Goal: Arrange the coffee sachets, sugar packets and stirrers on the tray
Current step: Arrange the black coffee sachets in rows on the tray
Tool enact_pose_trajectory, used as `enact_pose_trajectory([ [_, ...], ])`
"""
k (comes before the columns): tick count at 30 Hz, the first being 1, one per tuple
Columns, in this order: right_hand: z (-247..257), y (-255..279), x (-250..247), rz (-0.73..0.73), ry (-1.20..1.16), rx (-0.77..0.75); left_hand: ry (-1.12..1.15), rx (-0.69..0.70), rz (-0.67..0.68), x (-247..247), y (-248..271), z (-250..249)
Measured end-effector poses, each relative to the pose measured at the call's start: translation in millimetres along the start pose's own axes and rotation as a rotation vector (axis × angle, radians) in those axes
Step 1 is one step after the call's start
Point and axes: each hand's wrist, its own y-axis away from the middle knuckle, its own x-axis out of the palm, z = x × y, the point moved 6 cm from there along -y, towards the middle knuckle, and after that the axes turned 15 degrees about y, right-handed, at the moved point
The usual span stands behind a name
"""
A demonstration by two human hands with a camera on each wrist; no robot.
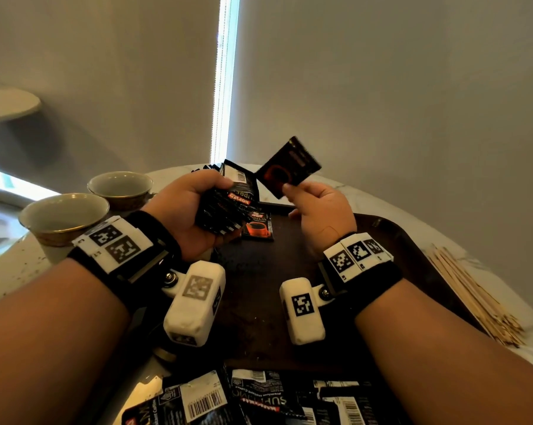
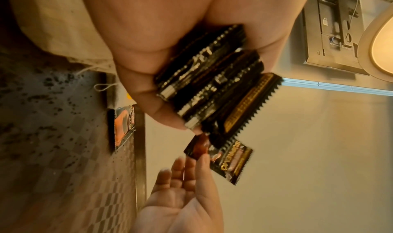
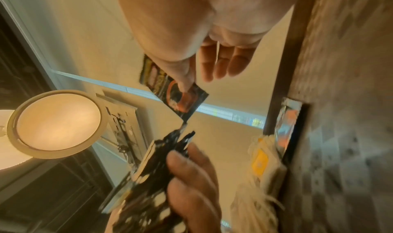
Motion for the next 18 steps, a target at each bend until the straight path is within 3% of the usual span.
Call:
enact_pose_trajectory([
  [3, -22.4, -14.0, -11.3, -0.122, -0.072, 0.141, 0.018, 0.024, -0.019, -3.2, -2.1, -3.6],
  [6, -39.7, -21.3, -16.5, -0.129, -0.026, 0.244, 0.019, 0.025, -0.023, -3.6, -3.4, -3.8],
  [12, -57.6, -22.3, -16.3, 0.04, 0.103, 0.492, 0.008, 0.037, -0.035, -3.5, -2.8, -3.3],
  [18, -55.5, -13.6, -12.0, 0.213, 0.211, 0.606, 0.01, 0.039, -0.036, -4.4, -2.8, -5.1],
])
